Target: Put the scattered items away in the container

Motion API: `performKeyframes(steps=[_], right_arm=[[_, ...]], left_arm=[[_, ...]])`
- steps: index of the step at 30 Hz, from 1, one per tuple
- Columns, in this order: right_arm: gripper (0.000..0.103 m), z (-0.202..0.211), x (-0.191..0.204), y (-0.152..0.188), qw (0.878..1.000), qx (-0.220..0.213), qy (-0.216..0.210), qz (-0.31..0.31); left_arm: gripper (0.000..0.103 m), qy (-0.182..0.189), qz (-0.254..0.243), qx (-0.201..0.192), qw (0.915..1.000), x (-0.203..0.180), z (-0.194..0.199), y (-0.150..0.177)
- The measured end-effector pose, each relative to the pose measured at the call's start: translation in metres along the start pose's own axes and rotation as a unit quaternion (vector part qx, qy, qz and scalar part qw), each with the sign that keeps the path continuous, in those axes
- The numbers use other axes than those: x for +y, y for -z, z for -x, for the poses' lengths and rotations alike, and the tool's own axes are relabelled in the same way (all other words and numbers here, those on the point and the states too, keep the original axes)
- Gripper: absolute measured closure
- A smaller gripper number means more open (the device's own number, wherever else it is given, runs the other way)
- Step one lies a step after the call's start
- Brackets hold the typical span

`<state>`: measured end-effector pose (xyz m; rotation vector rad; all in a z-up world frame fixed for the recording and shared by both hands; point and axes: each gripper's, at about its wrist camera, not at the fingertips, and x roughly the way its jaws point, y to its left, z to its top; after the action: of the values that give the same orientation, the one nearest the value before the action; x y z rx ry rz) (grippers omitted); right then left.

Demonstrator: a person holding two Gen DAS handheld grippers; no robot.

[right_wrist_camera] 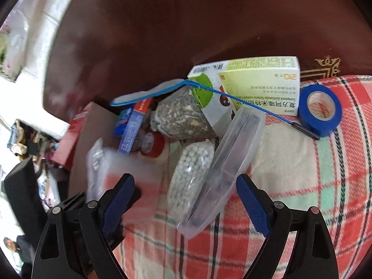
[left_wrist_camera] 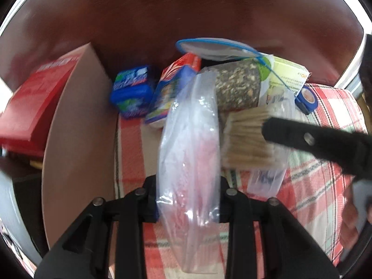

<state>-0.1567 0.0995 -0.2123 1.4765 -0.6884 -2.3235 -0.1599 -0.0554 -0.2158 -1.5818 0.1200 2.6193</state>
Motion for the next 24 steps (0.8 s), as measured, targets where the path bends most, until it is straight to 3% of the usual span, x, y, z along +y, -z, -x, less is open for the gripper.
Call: performKeyframes(steps=[4,7,10,13,14,16,20,24], right_arm=[[0.013,-0.012,0.001,-0.007,1.000,0.004,0.015,0.005],[0.014,0.001,0.009,-0.010,0.999,-0.028,0.030,0.021],[0.015,0.004,0.013,-0.008,0.999,-0.033,0.017,0.019],[0.023,0.001,0.016,-0.009,0.999,-0.028,0.017,0.025],[0.031,0.003,0.019,-0.009,0.999,-0.032,0.019,0.028],[0.031,0.012,0.029,-0.009,0.997,-0.052,0.027,0.049],[0.031,-0.005,0.031,-0.009,0.998,-0.012,0.026,0.048],[0.033,-0.014,0.037,-0.008,0.999,-0.004,0.022,0.046]], left_arm=[[0.073,0.005,0.026,0.006,0.9996,0.010,0.002,0.010],[0.073,0.013,0.036,0.007,0.9992,0.015,0.003,0.015],[0.073,0.018,0.037,0.006,0.9991,0.012,0.004,0.020],[0.073,0.025,0.040,0.005,0.9989,0.013,0.004,0.021],[0.073,0.026,0.040,0.004,0.9989,0.013,0.003,0.022],[0.073,0.030,0.040,0.004,0.9988,0.012,0.003,0.023],[0.073,0.035,0.040,0.005,0.9986,0.009,0.001,0.024],[0.073,0.038,0.041,0.005,0.9984,0.006,0.001,0.026]])
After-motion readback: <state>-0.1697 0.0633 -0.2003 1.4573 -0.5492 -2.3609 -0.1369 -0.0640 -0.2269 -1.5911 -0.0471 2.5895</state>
